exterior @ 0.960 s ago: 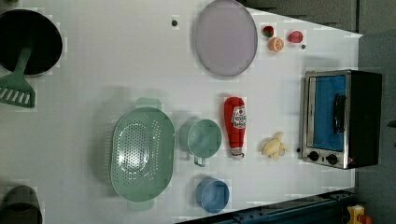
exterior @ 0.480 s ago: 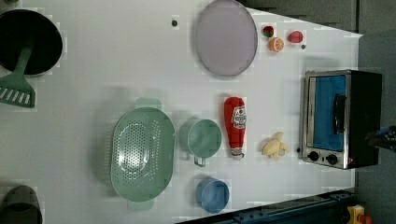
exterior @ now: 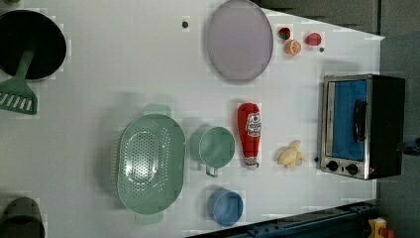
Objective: Flap open oven.
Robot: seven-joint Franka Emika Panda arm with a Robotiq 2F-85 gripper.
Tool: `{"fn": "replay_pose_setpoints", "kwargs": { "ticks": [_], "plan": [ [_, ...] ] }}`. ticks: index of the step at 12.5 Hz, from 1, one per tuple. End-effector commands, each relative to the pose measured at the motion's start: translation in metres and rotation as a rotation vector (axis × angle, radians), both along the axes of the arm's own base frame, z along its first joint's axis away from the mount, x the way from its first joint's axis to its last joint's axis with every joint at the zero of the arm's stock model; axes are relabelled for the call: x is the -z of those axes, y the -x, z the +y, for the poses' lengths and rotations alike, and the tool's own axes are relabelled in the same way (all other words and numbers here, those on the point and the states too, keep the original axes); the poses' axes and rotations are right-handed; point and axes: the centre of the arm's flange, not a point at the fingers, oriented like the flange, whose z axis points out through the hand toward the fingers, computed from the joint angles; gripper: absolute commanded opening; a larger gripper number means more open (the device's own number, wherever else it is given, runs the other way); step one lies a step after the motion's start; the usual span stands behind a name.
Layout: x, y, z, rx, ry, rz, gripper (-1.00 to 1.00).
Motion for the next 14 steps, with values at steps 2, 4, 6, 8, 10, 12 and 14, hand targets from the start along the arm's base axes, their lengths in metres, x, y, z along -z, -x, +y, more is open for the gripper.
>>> {"fn": "replay_pose_setpoints", "kwargs": {
  "ticks": [2, 4, 6, 8, 10, 12, 14],
  "plan": [
    [0.031, 0.008, -0.057, -0.341, 0.018, -0.003, -0.65],
    [0.050, 0.007, -0.082, -0.388, 0.022, -0.049, -0.65],
    [0.074, 0.004, -0.105, -0.394, 0.028, -0.070, -0.65],
    [0.100, -0.003, -0.121, -0.417, 0.034, -0.056, -0.65],
    [0.124, -0.014, -0.130, -0.441, 0.054, -0.056, -0.65],
    [0.149, -0.022, -0.137, -0.441, 0.066, -0.048, -0.65],
    [0.174, -0.025, -0.142, -0.436, 0.060, -0.012, -0.65]
  ]
}}
